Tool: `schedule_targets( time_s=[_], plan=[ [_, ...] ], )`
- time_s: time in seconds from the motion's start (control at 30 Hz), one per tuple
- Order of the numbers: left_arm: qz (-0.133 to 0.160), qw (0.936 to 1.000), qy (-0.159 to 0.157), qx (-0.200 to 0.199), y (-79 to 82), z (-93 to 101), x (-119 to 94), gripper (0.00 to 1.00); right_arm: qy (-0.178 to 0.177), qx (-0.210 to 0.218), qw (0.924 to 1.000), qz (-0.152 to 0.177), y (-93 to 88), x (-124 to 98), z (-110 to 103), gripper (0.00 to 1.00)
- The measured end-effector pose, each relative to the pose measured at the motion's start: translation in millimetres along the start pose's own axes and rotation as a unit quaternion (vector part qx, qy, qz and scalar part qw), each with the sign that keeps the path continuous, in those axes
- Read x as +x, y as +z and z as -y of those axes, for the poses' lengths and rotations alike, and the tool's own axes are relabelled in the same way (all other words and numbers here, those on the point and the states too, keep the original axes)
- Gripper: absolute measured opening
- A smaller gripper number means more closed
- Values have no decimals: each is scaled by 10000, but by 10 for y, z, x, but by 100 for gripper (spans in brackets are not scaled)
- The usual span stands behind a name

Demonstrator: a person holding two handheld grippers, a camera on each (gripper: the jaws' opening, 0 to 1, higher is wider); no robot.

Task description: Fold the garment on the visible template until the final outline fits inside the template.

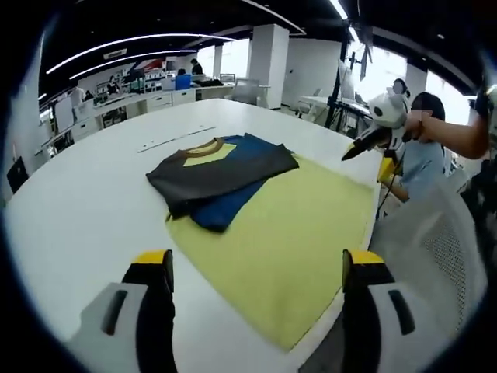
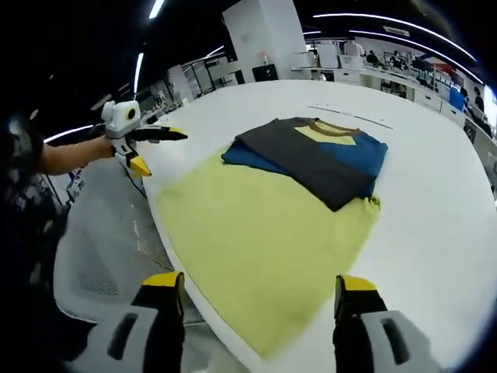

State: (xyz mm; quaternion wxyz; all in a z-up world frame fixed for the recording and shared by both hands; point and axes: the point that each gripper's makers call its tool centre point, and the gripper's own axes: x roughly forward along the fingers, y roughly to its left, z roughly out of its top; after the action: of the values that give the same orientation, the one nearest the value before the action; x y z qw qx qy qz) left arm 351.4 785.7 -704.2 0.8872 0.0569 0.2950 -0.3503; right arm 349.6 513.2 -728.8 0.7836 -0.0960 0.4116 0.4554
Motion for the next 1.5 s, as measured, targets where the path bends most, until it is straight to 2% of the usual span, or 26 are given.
schedule_targets(
  time_s=[0.07, 0.17, 0.33, 0.43, 0.47, 0.53, 0.67, 0.93, 1.0, 1.1, 1.17, 1.2, 1.3, 1.4, 1.5],
  plan=[
    [-52, 9999, -15, -126, -85, 48, -14, 82, -3, 3, 10000, -24, -55, 12, -16, 75],
    [-183, 9998, -13, 52, -195, 116, -24, 78, -26, -141, 9999, -85, -132, 25, -49, 70],
    [-206, 9996, -204, -29, -298, 235, -26, 65, -65, -227, 9993, -304, -275, 54, -91, 61],
    [-271, 9992, -263, 119, -354, 297, -20, 59, -121, -359, 9986, -370, -332, 65, -106, 58],
    [-310, 9988, -380, 79, -386, 336, -14, 56, -120, -412, 9983, -384, -348, 72, -117, 56],
    [-367, 9985, -390, 60, -419, 353, -3, 50, -114, -611, 9973, -381, -360, 80, -145, 54],
    [-598, 9970, -453, 181, -538, 397, 21, 49, -88, -749, 9964, -381, -392, 105, -190, 49],
    [-949, 9935, -434, 449, -717, 400, 49, 44, -250, -832, 9934, -755, -587, 97, -95, 44],
    [-1122, 9904, -440, 677, -787, 380, 56, 43, -302, -875, 9922, -836, -623, 84, -60, 42],
    [-1191, 9889, -551, 693, -834, 429, 77, 39, -292, -863, 9923, -843, -631, 80, -65, 41],
    [-1163, 9880, -533, 863, -827, 430, 90, 38, -304, -863, 9923, -830, -632, 85, -61, 40],
    [-1231, 9874, -544, 827, -847, 437, 81, 38, -353, -949, 9911, -859, -641, 88, -44, 39],
    [-1186, 9881, -508, 839, -836, 411, 82, 36, -401, -1086, 9891, -912, -645, 91, -16, 35],
    [-1267, 9836, -404, 1216, -862, 382, 81, 33, -471, -1400, 9836, -1032, -662, 93, -13, 33],
    [-1243, 9853, -398, 1102, -857, 373, 84, 31, -462, -1321, 9850, -1009, -659, 92, -9, 33]
  ],
)
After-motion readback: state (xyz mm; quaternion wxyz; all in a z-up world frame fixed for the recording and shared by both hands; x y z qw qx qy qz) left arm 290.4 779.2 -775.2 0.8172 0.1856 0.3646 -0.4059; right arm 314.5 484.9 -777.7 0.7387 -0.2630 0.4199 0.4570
